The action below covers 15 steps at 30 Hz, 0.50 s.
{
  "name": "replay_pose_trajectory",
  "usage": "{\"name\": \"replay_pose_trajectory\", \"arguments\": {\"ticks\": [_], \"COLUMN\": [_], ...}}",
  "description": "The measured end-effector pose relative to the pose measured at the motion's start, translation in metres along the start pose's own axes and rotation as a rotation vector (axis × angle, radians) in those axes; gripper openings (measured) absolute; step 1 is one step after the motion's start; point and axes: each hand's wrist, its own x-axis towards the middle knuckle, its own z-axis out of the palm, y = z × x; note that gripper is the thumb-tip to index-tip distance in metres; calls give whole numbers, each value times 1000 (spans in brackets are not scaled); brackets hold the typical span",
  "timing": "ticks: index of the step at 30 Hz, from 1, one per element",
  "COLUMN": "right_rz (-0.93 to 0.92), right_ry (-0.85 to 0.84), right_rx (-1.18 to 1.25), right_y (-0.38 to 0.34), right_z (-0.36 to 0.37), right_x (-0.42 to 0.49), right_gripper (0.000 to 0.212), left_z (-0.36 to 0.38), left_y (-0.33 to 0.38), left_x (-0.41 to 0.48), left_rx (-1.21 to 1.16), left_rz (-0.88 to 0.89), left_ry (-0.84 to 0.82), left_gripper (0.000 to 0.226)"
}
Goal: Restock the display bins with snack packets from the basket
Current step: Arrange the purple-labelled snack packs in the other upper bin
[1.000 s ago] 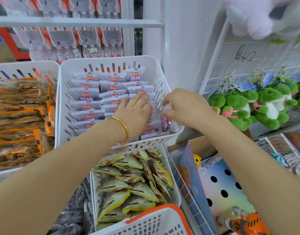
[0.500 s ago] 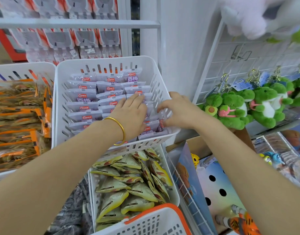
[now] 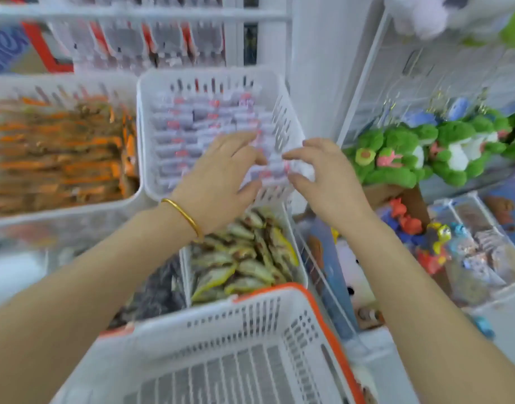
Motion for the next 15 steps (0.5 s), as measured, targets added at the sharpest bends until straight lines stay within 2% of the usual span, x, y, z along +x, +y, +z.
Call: {"name": "replay_pose_trajectory", "arguments": {"ticks": [2, 4, 7, 10, 12, 15], "right_rz": [35, 95, 241, 395, 407, 342], "right_ry": [55, -27, -360, -600, -770, -1080], "right_rx": [145, 241, 285, 215, 76, -175], "right_y": [-22, -33, -23, 13, 36, 64], "right_z": [10, 31, 78, 132, 166, 201], "right_x": [-51, -116, -203, -259, -286, -316], "right_gripper": [28, 24, 24, 30, 36, 48], "left_z": [-2, 11, 37, 62, 71, 80], "left_y": [22, 34, 49, 54, 60, 60], "left_x": [-59, -123, -208, -249, -260, -275], "left_rx": [-40, -27, -36, 64, 81, 83], "left_rz": [-45, -77, -174, -253, -258, -249], "left_ry": [-21, -126, -441, -729, -832, -835], "left_gripper": [37, 27, 30, 39, 40, 38]}}
